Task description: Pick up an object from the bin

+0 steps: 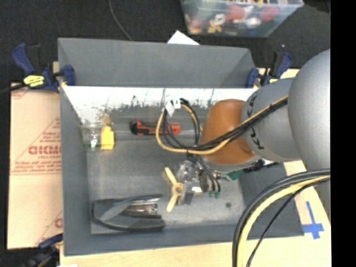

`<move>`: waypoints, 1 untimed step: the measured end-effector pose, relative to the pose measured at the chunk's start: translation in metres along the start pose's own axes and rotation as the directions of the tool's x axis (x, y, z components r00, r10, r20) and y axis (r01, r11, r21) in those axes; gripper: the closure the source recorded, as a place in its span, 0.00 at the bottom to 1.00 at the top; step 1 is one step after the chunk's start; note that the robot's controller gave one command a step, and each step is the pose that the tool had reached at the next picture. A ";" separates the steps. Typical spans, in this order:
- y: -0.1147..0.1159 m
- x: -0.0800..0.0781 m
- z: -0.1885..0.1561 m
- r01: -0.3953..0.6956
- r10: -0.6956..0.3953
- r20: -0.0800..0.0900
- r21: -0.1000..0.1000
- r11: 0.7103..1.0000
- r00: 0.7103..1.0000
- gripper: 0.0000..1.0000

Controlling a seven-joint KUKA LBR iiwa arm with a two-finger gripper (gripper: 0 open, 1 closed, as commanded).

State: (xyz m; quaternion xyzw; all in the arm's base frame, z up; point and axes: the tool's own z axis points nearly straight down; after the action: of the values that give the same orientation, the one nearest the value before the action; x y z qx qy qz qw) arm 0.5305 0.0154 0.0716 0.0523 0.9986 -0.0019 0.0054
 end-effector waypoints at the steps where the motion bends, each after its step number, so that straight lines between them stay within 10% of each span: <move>1: 0.000 0.000 0.000 0.000 0.000 0.000 0.000 1.000 1.000 1.00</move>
Offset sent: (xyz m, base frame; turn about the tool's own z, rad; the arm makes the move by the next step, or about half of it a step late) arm 0.0000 0.0000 0.0281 0.0000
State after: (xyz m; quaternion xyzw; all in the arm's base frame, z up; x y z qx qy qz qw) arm 0.5305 0.0154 0.0716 0.0522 0.9986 -0.0019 0.0054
